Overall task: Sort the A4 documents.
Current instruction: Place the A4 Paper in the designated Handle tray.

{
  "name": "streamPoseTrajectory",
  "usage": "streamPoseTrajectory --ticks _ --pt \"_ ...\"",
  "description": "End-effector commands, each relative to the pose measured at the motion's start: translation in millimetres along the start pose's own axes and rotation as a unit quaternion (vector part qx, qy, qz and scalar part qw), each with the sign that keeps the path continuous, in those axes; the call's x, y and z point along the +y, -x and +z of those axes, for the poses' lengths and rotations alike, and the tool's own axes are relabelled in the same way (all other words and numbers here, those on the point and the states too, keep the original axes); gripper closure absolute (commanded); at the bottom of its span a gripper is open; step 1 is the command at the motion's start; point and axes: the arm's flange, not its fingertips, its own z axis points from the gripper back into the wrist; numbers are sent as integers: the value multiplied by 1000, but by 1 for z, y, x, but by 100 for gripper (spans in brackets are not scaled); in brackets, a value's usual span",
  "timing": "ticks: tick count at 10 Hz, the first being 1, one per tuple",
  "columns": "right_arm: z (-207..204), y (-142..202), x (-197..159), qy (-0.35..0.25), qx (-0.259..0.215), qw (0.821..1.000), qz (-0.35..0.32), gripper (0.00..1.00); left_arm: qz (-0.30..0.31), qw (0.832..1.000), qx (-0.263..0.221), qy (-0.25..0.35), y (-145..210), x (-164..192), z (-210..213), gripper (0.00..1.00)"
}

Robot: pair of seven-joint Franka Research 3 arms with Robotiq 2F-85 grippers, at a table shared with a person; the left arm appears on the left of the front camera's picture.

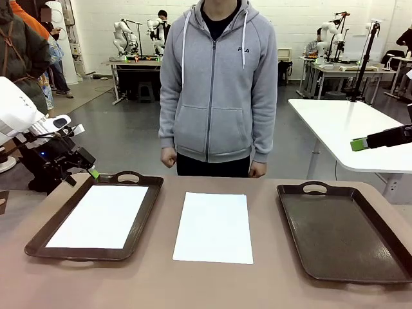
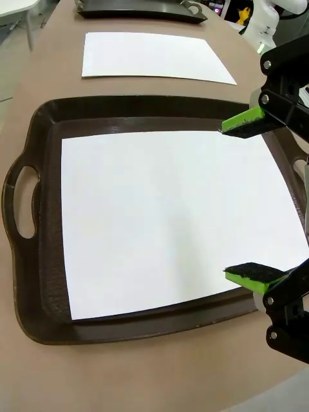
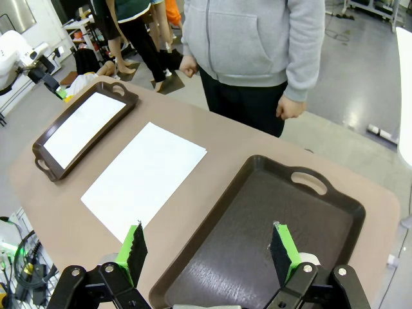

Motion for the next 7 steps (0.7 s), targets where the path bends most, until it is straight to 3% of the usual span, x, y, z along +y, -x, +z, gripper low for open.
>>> streamPoseTrajectory --ticks 1,2,3,7 --pt "-1 1 -1 -5 -1 1000 4 0 6 999 -24 44 5 -9 3 0" --pt "-1 1 -1 -5 -1 1000 4 0 17 993 -27 117 6 -11 2 0" --pt "-1 1 -1 -5 -1 1000 4 0 4 1000 -8 12 0 -4 3 0" --pt "-1 1 -1 -5 -1 1000 4 0 4 1000 -8 12 0 -4 3 0"
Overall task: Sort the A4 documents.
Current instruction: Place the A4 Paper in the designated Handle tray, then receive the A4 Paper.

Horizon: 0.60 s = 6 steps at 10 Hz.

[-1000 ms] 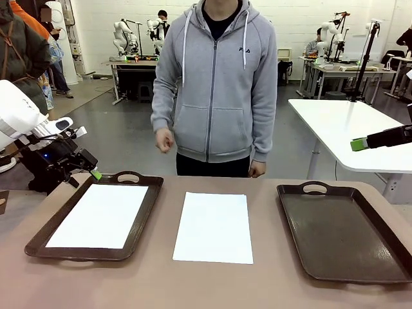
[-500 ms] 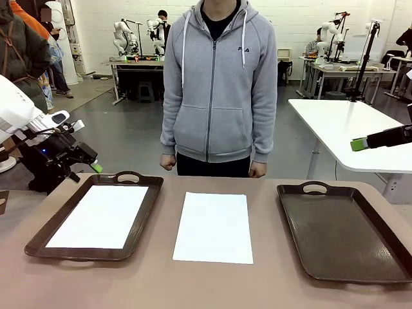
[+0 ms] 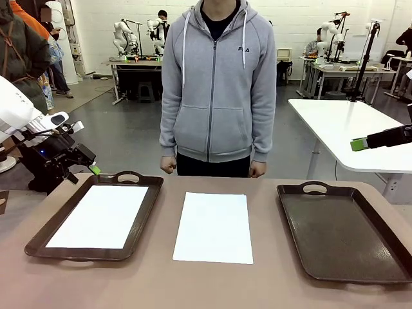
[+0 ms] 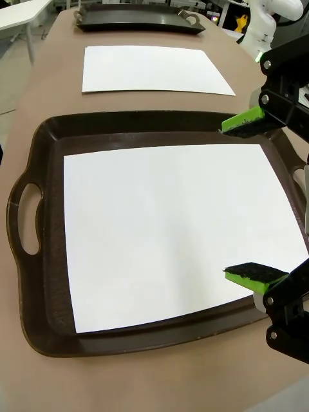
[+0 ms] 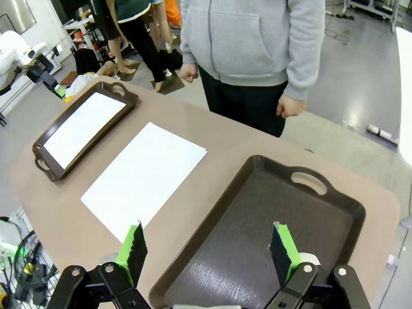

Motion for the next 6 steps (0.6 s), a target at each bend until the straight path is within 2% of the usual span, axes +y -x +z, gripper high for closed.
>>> streamPoseTrajectory --ticks 1,6 --pt "-1 1 -1 -5 -1 1000 4 0 5 1000 -2 -11 -1 -1 0 0" --pt "-1 1 -1 -5 -1 1000 4 0 5 1000 -2 -11 -1 -1 0 0"
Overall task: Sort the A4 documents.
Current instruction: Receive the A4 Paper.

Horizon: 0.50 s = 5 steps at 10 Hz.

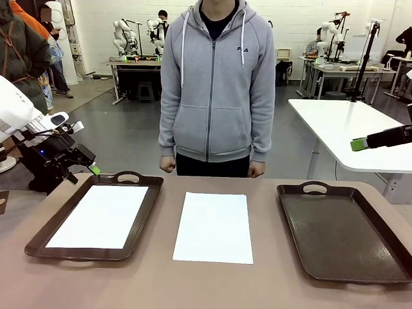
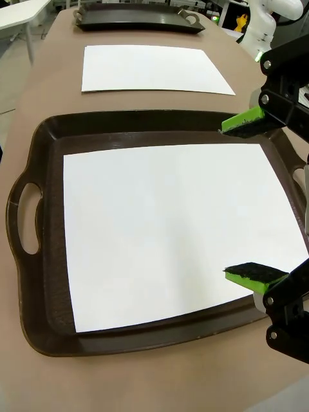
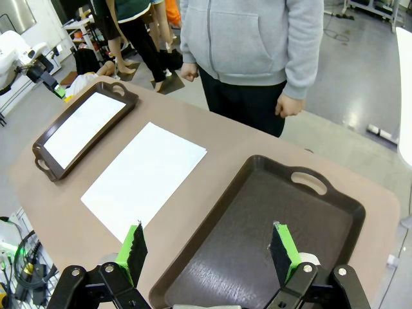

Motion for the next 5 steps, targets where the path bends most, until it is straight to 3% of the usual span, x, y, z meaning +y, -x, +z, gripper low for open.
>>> streamPoseTrajectory --ticks 1,2,5 --pt "-1 1 -1 -5 -1 1000 4 0 0 1000 0 0 0 0 0 0" --pt "-1 1 -1 -5 -1 1000 4 0 -32 999 -16 -22 -7 -18 -10 0" --pt "-1 1 -1 -5 -1 1000 4 0 -169 985 4 -33 -2 -116 -29 0"
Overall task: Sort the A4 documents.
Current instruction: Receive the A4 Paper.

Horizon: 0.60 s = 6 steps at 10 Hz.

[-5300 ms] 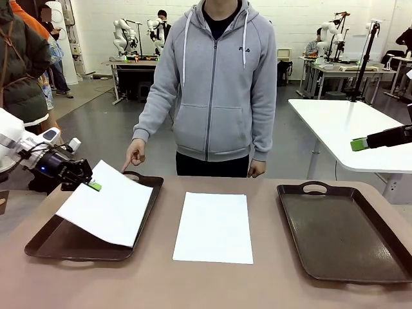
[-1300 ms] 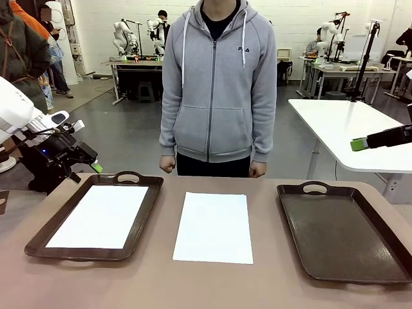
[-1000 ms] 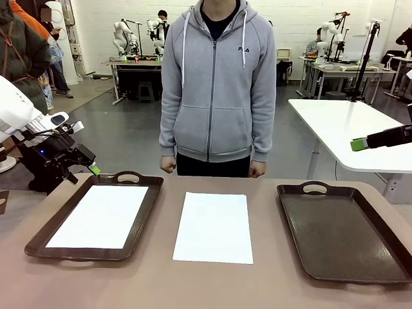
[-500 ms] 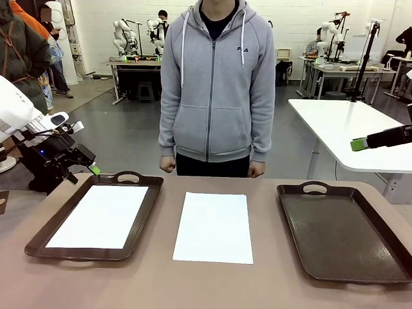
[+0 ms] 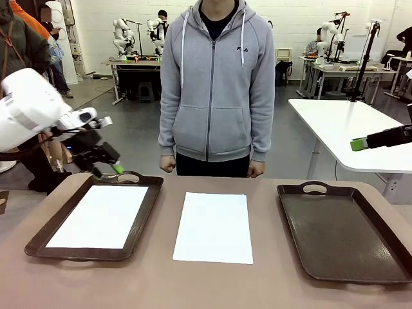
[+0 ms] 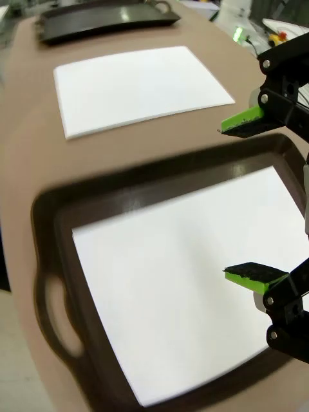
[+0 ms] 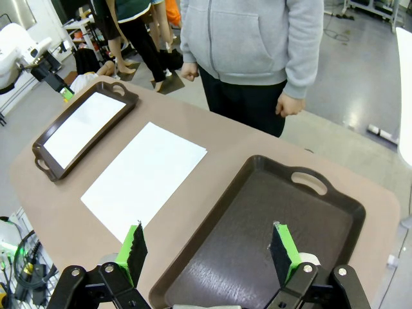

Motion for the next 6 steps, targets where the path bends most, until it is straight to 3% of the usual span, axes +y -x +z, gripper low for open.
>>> streamPoseTrajectory --ticks 1,4,6 --pt "0 1 -1 -5 -1 1000 3 0 -92 995 -15 -16 8 -47 14 0" --pt "0 1 -1 -5 -1 1000 3 0 -188 977 -102 20 35 -92 84 0" --pt "0 1 -1 -5 -1 1000 3 0 -274 951 -98 100 57 -103 108 0"
